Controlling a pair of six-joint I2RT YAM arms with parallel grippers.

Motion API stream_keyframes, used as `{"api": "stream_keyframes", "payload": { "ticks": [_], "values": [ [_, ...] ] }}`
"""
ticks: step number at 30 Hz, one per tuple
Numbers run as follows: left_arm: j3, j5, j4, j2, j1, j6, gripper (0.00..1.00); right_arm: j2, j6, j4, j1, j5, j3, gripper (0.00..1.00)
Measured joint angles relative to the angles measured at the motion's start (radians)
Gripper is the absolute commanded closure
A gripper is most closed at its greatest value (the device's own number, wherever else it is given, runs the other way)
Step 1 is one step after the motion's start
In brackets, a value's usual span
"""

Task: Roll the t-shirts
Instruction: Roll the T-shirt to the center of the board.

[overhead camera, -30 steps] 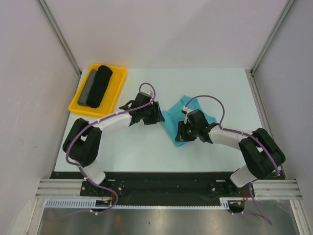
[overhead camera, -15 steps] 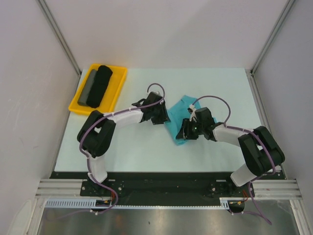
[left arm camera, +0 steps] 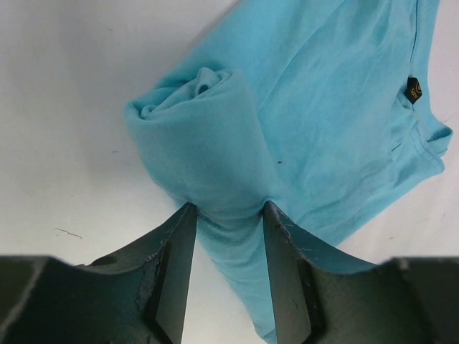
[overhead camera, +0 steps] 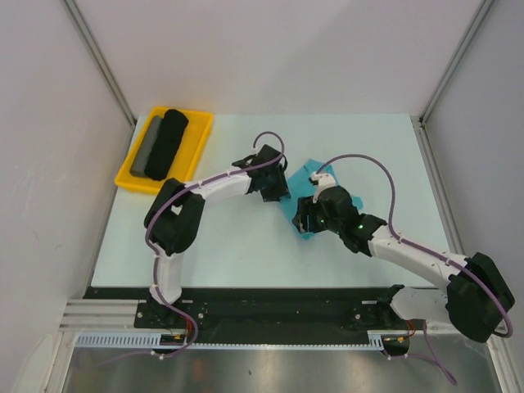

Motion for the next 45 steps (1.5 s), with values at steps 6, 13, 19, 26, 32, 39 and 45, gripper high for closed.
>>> {"api": "stream_keyframes", "payload": {
  "ticks": [6,13,19,26,32,39,45],
  "values": [
    [0.079,-0.002,-0.050,0.040,-0.008,-0.017,0.53,0.126,-0.102,-0.032,0.198,0.249,0.066,0.38],
    [0.145,0.000,-0.067,0.085,-0.018,-0.020,0.52,0.288,-0.182,-0.058,0.267,0.463,0.095,0.43],
    [0.151,0.008,-0.066,0.098,-0.020,-0.025,0.37,0.336,-0.183,-0.074,0.221,0.504,0.111,0.48],
    [0.130,0.027,-0.039,0.077,-0.012,-0.023,0.32,0.336,-0.157,-0.069,0.047,0.314,0.111,0.53],
    [-0.023,0.054,0.021,-0.050,0.010,-0.025,0.30,0.337,-0.114,-0.044,-0.106,0.061,0.109,0.57],
    [-0.151,0.082,0.129,-0.098,0.016,-0.055,0.31,0.377,-0.066,-0.001,-0.193,-0.159,0.106,0.57],
    [-0.264,0.083,0.325,-0.095,0.016,-0.122,0.33,0.420,0.002,0.052,-0.274,-0.328,0.097,0.58]
  ]
}}
